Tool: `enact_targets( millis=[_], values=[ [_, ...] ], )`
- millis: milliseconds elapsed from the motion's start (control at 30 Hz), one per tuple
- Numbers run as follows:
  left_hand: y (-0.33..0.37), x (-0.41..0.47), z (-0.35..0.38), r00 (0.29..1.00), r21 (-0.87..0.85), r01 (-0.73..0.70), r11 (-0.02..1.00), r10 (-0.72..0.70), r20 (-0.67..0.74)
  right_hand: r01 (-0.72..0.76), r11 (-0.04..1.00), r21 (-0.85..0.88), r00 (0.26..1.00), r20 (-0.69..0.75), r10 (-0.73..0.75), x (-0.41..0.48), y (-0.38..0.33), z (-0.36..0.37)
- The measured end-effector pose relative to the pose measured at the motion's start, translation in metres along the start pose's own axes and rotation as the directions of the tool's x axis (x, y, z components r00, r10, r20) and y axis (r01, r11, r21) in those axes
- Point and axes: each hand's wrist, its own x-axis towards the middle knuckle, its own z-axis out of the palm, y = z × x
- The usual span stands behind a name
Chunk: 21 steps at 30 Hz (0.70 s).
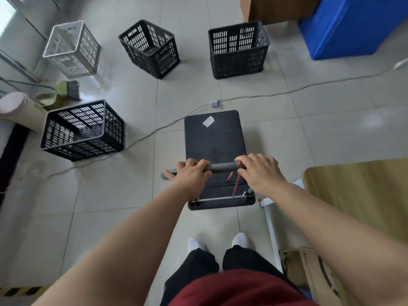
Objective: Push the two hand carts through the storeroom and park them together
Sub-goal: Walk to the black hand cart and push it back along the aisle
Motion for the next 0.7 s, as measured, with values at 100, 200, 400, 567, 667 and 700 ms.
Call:
enact_targets(
  millis=[100,200,400,567,667,700],
  values=[
    [0.003,0.014,-0.005,1.000,-0.019,-0.004,1.000,0.004,-0.010,-0.001,1.000,0.019,1.000,0.023,0.001,0.015,0.004,-0.009],
    [-0.004,0.027,-0.013,1.000,-0.012,-0.021,1.000,0.021,-0.016,-0.013,1.000,0.021,1.000,0.003,0.013,0.025,-0.003,-0.010],
    [-0.027,0.066,-0.043,0.995,0.062,-0.098,0.993,0.099,-0.014,-0.088,0.994,0.061,0.995,-0.038,0.090,0.055,-0.027,-0.013],
    [-0.037,0.104,-0.069,0.979,0.115,-0.202,0.973,0.197,0.056,-0.191,0.977,0.094,0.980,-0.041,0.196,0.078,-0.044,-0.015],
    [-0.040,0.126,-0.083,0.959,0.180,-0.282,0.942,0.273,0.074,-0.263,0.958,0.116,0.961,-0.055,0.270,0.089,-0.052,-0.016],
    [-0.040,0.133,-0.087,0.950,0.194,-0.310,0.931,0.300,0.081,-0.290,0.949,0.125,0.953,-0.056,0.299,0.091,-0.053,-0.016]
  ],
)
